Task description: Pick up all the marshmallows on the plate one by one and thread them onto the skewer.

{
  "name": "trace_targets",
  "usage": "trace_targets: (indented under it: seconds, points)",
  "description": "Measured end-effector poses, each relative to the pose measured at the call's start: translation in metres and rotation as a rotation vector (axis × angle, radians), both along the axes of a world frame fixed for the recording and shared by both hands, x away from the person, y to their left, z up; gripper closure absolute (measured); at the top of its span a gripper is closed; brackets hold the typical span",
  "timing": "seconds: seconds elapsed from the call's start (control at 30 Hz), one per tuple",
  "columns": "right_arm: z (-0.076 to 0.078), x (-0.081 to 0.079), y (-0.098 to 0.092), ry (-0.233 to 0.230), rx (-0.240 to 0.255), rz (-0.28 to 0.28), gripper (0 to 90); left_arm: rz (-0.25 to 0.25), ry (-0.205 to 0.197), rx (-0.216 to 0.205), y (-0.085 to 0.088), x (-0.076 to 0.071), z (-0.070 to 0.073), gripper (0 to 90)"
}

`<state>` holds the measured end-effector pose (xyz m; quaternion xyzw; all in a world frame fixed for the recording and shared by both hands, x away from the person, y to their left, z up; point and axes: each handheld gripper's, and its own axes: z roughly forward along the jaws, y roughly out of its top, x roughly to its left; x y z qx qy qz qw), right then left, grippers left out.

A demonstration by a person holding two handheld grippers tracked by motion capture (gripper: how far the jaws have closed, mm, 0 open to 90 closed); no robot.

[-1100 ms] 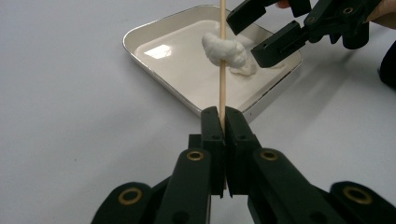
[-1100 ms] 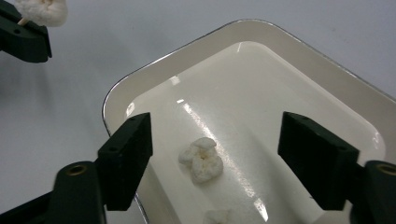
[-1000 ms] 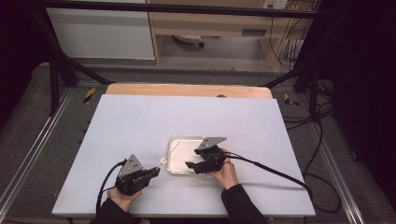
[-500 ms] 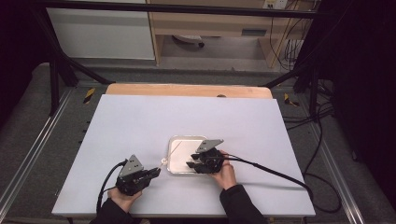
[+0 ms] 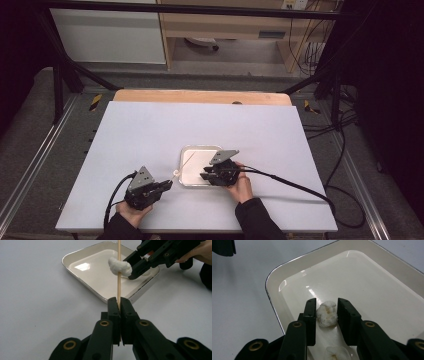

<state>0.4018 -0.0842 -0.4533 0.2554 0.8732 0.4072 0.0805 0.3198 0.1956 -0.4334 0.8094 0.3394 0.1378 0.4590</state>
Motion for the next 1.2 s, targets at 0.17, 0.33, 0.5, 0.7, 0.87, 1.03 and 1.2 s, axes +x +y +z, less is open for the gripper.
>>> trace_targets:
  seconds: [0.17, 0.33, 0.5, 0.7, 0.87, 1.03, 1.2]
  points:
    - [0.005, 0.0, -0.002, 0.008, 0.024, -0.01, 70.9, 0.002, 0.0, -0.002, 0.0, 0.0, 0.0, 88.0]
    - [0.018, -0.001, -0.007, 0.01, 0.079, -0.009, 70.9, 0.002, -0.005, -0.002, 0.0, -0.001, 0.0, 88.0]
    - [0.033, -0.003, -0.015, 0.013, 0.132, -0.015, 70.7, -0.007, -0.011, -0.002, -0.002, -0.002, 0.001, 88.0]
    - [0.045, -0.005, -0.028, 0.029, 0.206, -0.036, 70.8, -0.012, -0.018, -0.008, -0.003, -0.004, 0.002, 87.9]
    - [0.054, -0.006, -0.041, 0.038, 0.264, -0.057, 70.9, -0.015, -0.019, -0.01, -0.003, -0.004, 0.002, 87.9]
    - [0.063, -0.008, -0.053, 0.049, 0.33, -0.073, 70.9, -0.02, -0.024, -0.015, -0.005, -0.005, 0.002, 87.9]
    - [0.073, -0.007, -0.058, 0.066, 0.411, -0.075, 70.9, -0.027, -0.027, -0.015, -0.006, -0.006, 0.002, 87.9]
